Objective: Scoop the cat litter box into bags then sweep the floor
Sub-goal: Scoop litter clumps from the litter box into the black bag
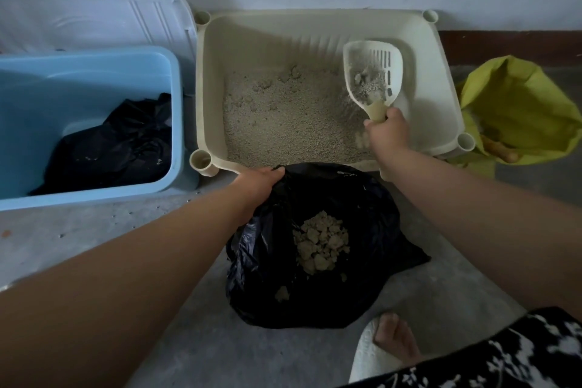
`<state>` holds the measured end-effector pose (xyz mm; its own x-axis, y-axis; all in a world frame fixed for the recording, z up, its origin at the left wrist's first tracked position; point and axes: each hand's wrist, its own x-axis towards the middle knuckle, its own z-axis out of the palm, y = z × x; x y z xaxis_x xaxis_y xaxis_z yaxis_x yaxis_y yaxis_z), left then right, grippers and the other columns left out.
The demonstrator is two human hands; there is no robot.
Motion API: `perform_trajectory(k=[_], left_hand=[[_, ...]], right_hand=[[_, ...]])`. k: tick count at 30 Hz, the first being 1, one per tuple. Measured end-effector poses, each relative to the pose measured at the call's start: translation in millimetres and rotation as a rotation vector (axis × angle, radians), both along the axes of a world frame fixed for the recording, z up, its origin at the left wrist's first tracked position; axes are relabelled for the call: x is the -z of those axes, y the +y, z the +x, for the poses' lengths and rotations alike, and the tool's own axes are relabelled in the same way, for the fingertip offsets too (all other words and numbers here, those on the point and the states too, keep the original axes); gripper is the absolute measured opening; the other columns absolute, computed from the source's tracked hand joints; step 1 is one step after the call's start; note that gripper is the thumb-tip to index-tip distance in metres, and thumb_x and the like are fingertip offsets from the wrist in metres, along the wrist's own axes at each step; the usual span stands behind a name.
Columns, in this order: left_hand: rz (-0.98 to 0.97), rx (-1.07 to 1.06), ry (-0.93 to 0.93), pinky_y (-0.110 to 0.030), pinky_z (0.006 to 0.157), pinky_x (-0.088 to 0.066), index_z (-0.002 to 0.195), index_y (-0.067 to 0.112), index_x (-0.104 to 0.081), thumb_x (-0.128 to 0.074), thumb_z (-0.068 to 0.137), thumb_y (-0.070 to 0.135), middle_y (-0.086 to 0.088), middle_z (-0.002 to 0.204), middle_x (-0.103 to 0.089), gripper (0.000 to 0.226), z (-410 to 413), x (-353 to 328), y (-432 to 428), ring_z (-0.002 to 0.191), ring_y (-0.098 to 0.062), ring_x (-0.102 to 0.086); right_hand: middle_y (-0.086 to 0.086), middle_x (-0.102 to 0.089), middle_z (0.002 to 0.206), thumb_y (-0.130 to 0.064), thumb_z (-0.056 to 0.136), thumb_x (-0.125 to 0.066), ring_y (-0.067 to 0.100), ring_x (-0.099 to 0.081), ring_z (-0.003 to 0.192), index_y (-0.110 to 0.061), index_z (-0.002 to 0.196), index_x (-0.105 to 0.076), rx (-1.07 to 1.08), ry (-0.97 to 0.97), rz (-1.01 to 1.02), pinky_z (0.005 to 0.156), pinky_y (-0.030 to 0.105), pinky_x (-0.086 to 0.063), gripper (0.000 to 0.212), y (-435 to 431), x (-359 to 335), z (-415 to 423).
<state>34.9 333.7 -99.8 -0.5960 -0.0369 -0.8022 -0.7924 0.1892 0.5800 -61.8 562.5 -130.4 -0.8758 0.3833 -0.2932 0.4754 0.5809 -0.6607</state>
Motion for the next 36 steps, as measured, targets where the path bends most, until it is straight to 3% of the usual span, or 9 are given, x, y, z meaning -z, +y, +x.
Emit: perform_trajectory(k=[5, 10, 15, 17, 22, 26, 28, 31, 36], left_hand=[[-0.06, 0.047, 0.046, -0.038, 0.102, -0.043, 0.132, 0.005, -0.053, -0.051, 0.098, 0.032, -0.017, 0.136, -0.055, 0.044, 1, -2, 6, 0.126, -0.032, -0.052], [-0.069, 0.055, 0.054, -0.037, 0.101, -0.043, 0.131, 0.004, -0.053, -0.05, 0.098, 0.032, -0.018, 0.135, -0.055, 0.044, 1, -3, 7, 0.126, -0.032, -0.052], [-0.061, 0.013, 0.056, -0.035, 0.096, -0.044, 0.13, 0.003, -0.055, -0.052, 0.097, 0.031, -0.017, 0.134, -0.056, 0.042, 4, -9, 9, 0.124, -0.032, -0.053], [-0.057, 0.004, 0.054, -0.033, 0.094, -0.044, 0.129, 0.003, -0.055, -0.052, 0.097, 0.031, -0.017, 0.134, -0.056, 0.042, 4, -10, 10, 0.124, -0.032, -0.053], [-0.039, -0.056, 0.049, -0.033, 0.091, -0.046, 0.128, 0.002, -0.055, -0.052, 0.097, 0.03, -0.018, 0.132, -0.058, 0.042, 7, -10, 11, 0.122, -0.033, -0.055], [0.046, -0.135, -0.006, -0.037, 0.104, -0.044, 0.131, 0.007, -0.055, -0.059, 0.093, 0.035, -0.009, 0.133, -0.058, 0.048, 8, -9, 6, 0.122, -0.029, -0.055], [0.094, -0.21, -0.048, -0.042, 0.103, -0.046, 0.129, 0.009, -0.058, -0.063, 0.09, 0.034, -0.01, 0.128, -0.062, 0.046, 8, -7, 4, 0.117, -0.028, -0.059], [0.13, -0.278, -0.077, -0.041, 0.089, -0.055, 0.118, 0.001, -0.063, -0.066, 0.089, 0.029, -0.013, 0.113, -0.068, 0.041, 12, -9, 4, 0.101, -0.029, -0.067], [0.159, -0.325, -0.093, -0.039, 0.076, -0.058, 0.099, 0.003, -0.065, -0.064, 0.091, 0.027, -0.013, 0.094, -0.07, 0.026, 13, -10, 9, 0.077, -0.027, -0.067]], right_hand=[[0.01, -0.058, 0.118, -0.019, 0.09, -0.059, 0.023, -0.055, 0.095, -0.008, 0.126, -0.05, -0.03, -0.043, -0.022, 0.075, 0.028, -0.04, 0.038, 4, -4, 5], [0.014, -0.058, 0.119, -0.021, 0.088, -0.062, 0.03, -0.055, 0.106, -0.004, 0.125, -0.05, -0.119, -0.113, 0.132, 0.075, 0.027, -0.038, 0.042, 9, -12, 6], [0.007, -0.06, 0.105, -0.016, 0.081, -0.066, 0.025, -0.056, 0.091, -0.004, 0.117, -0.056, -0.2, -0.171, 0.163, 0.069, 0.032, -0.045, 0.039, 15, -21, 8], [0.007, -0.059, 0.102, -0.019, 0.08, -0.068, 0.025, -0.054, 0.089, -0.006, 0.115, -0.057, -0.228, -0.183, 0.21, 0.067, 0.031, -0.04, 0.039, 18, -25, 11], [0.007, -0.054, 0.09, -0.022, 0.083, -0.063, 0.023, -0.049, 0.081, -0.005, 0.099, -0.058, -0.304, -0.063, 0.203, 0.053, 0.028, -0.031, 0.024, 24, -34, 32], [0.004, -0.057, 0.092, -0.018, 0.083, -0.066, 0.019, -0.052, 0.084, -0.007, 0.103, -0.059, -0.435, 0.03, 0.157, 0.066, 0.027, -0.037, 0.024, 28, -41, 60], [0.003, -0.059, 0.096, -0.017, 0.082, -0.069, 0.018, -0.054, 0.088, -0.007, 0.107, -0.059, -0.536, 0.061, 0.166, 0.072, 0.027, -0.041, 0.028, 32, -43, 74], [0.01, -0.06, 0.099, -0.017, 0.08, -0.071, 0.027, -0.058, 0.092, -0.004, 0.107, -0.056, -0.699, 0.096, 0.263, 0.077, 0.036, -0.047, 0.033, 42, -37, 96], [0.011, -0.06, 0.092, -0.013, 0.073, -0.074, 0.033, -0.062, 0.081, -0.007, 0.096, -0.058, -1.004, 0.189, 0.496, 0.066, 0.039, -0.05, 0.029, 53, -30, 122]])
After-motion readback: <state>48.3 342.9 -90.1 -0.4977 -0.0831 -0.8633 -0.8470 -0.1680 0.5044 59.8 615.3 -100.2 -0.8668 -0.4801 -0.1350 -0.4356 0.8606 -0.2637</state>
